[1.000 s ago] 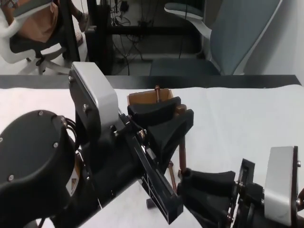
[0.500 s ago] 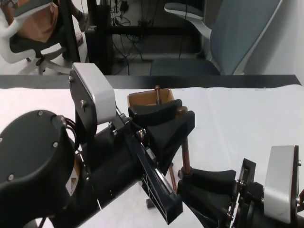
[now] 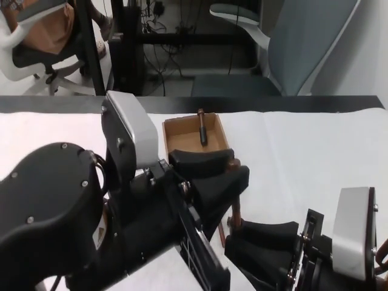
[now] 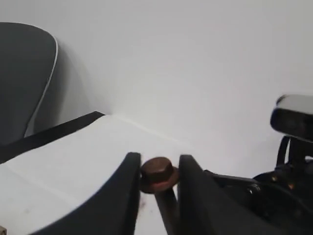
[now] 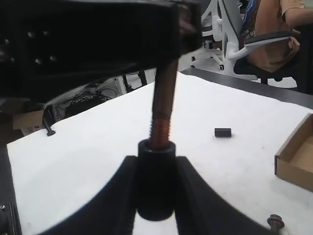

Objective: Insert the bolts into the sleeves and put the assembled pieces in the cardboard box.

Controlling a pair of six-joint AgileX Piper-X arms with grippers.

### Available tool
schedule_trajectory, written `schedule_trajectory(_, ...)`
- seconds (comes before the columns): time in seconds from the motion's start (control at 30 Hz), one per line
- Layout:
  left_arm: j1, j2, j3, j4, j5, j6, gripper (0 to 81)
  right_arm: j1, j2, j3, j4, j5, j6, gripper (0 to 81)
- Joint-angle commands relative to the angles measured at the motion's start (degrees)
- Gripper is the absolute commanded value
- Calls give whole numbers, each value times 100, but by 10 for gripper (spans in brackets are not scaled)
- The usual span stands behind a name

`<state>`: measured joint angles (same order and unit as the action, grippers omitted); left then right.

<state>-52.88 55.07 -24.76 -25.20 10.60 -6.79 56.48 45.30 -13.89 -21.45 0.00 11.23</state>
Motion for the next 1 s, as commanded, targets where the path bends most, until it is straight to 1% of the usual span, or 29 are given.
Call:
schedule_trajectory(0.0,-35,16,-12,244,372,80,314,-7,-29,-105,-235,139,34,6)
schedule_trajectory(0.03,-35,16,-2,334,372,84,407,-7,-29,-105,-235,139,34,6)
schedule_trajectory(0.07,-35,16,-6,418,360,84,547,-7,-29,-105,-235,139,34,6)
schedule_trajectory(0.1,-35,16,-6,508,358,84,633,-7,-29,-105,-235,139,34,6)
schedule_trajectory(0.13,-35,16,-6,574,359,84,700,-17,-29,-105,-235,182,37,6)
schedule_trajectory(0.23,-35,16,-6,738,330,157,700,-60,-29,-105,-235,407,-1,6)
schedule_trajectory(0.3,2,-37,-28,736,69,508,700,-188,-29,-105,-163,471,19,6)
schedule_trajectory(0.4,333,-268,-128,866,-534,796,700,-505,-29,-105,61,517,100,6)
schedule_trajectory(0.47,947,-408,-343,1573,-610,831,700,-728,-29,-105,153,473,292,6)
schedule_trajectory(0.57,2052,-313,-843,2993,65,1060,686,-1053,-29,-166,300,327,553,6)
schedule_trajectory(0.63,2787,-83,-1212,3532,496,1417,686,-1301,61,-370,795,236,535,6)
schedule_trajectory(0.73,3786,480,-1721,4083,682,1891,686,-1736,476,-980,1647,-271,220,6)
schedule_trajectory(0.77,4022,704,-1925,4301,762,2104,686,-1860,641,-1230,1822,-460,100,6)
schedule_trajectory(0.83,4303,1153,-2350,4786,777,2347,686,-2074,1148,-1746,2265,-713,-29,6)
schedule_trajectory(0.87,4386,1418,-2536,5141,804,2498,686,-2184,1363,-2065,2466,-816,-129,6)
schedule_trajectory(0.97,4410,2162,-3144,6007,724,2987,682,-2441,2174,-3001,3250,-935,-381,6)
